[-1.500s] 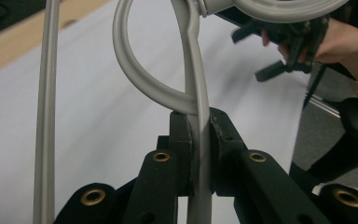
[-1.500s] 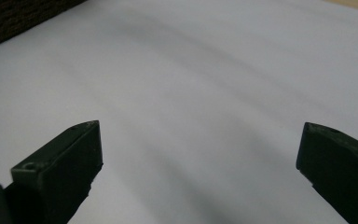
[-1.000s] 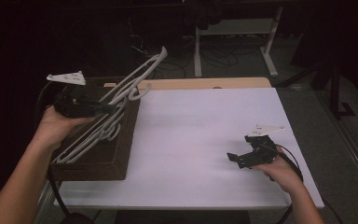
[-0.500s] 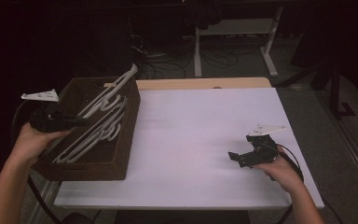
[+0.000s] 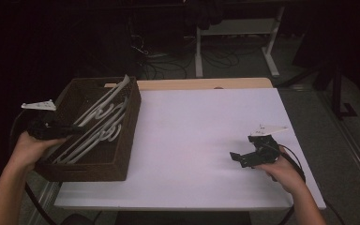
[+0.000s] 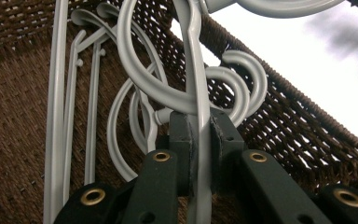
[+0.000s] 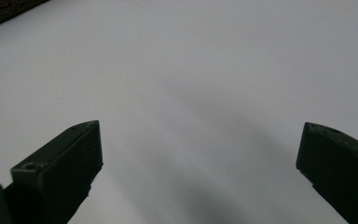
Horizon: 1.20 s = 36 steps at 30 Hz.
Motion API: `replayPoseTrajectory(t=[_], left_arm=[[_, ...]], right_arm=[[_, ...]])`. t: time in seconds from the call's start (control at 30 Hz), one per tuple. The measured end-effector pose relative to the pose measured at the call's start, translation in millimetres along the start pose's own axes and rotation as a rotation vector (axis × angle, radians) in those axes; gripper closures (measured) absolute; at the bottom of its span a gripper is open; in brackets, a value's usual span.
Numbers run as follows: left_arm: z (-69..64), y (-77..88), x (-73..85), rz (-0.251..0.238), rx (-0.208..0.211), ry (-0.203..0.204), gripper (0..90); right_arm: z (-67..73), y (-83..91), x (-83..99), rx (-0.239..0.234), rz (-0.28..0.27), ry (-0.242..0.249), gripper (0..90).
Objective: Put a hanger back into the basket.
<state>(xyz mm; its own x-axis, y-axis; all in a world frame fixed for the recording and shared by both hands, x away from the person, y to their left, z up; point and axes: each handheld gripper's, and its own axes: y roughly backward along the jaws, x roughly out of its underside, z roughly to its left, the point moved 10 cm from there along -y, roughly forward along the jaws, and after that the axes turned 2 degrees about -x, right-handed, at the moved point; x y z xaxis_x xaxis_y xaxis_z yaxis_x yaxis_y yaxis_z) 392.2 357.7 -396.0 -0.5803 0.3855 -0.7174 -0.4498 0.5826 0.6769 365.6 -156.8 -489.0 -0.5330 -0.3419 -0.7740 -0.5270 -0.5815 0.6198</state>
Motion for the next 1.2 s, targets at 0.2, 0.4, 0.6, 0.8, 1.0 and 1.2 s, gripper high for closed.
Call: replayPoseTrajectory(t=[0.2,0.4,0.6,0.8,1.0,1.2], left_arm=[[3.7,-7.6,10.2,0.034,-0.008,0.011,81.5],[18.1,-17.4,14.2,0.038,-0.073,0.021,66.9],[21.0,-10.9,10.0,-0.005,-0.093,0.042,46.1],[-3.6,-4.8,-9.8,-0.098,-0.059,0.016,30.6],[-46.0,-12.8,-29.4,-0.163,0.025,-0.026,22.9],[-81.6,-33.2,-39.5,-0.196,0.092,-0.059,15.7]], right_arm=[[0.2,-0.2,-0.3,-0.001,0.0,0.001,0.1],[0.7,0.3,-1.0,-0.002,-0.002,0.0,0.1],[-0.1,1.8,-2.9,-0.001,-0.008,0.0,0.1],[2.4,4.8,-7.5,-0.005,-0.014,0.013,0.1],[9.8,12.6,-19.4,-0.019,-0.035,0.035,0.1],[20.1,24.1,-34.1,-0.044,-0.072,0.057,0.1]])
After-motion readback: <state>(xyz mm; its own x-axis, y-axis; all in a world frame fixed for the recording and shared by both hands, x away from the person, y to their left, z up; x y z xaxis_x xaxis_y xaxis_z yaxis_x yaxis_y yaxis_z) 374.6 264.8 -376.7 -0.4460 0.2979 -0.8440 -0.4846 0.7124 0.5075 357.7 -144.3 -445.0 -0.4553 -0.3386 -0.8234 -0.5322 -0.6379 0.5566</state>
